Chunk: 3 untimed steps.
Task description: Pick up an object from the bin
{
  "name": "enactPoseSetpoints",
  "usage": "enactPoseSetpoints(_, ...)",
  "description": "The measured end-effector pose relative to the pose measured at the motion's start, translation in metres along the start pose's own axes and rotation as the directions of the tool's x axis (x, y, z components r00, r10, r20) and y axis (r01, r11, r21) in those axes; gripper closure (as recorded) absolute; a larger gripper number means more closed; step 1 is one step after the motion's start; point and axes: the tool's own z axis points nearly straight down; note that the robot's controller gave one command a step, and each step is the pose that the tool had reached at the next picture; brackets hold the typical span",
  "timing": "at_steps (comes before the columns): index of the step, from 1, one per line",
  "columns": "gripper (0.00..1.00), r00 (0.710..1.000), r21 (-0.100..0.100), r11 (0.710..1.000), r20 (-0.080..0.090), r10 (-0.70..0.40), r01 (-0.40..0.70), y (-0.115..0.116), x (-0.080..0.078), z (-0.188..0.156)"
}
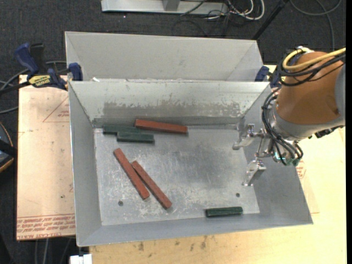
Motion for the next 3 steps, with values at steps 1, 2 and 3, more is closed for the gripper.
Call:
enactPoseSetpoints(1,1.0,1.0,0.0,1.0,0.002,-0.002,0.002,0.0003,-0.0007,-0.0008)
enactPoseSetpoints(2,0.0,1.0,0.0,1.0,0.002,-0.003,0.003,0.0004,-0.0007,-0.0008)
enactPoseSetpoints(3,0.0,1.0,0.0,1.0,0.002,-0.003,0.003,0.0005,-0.0007,-0.0008)
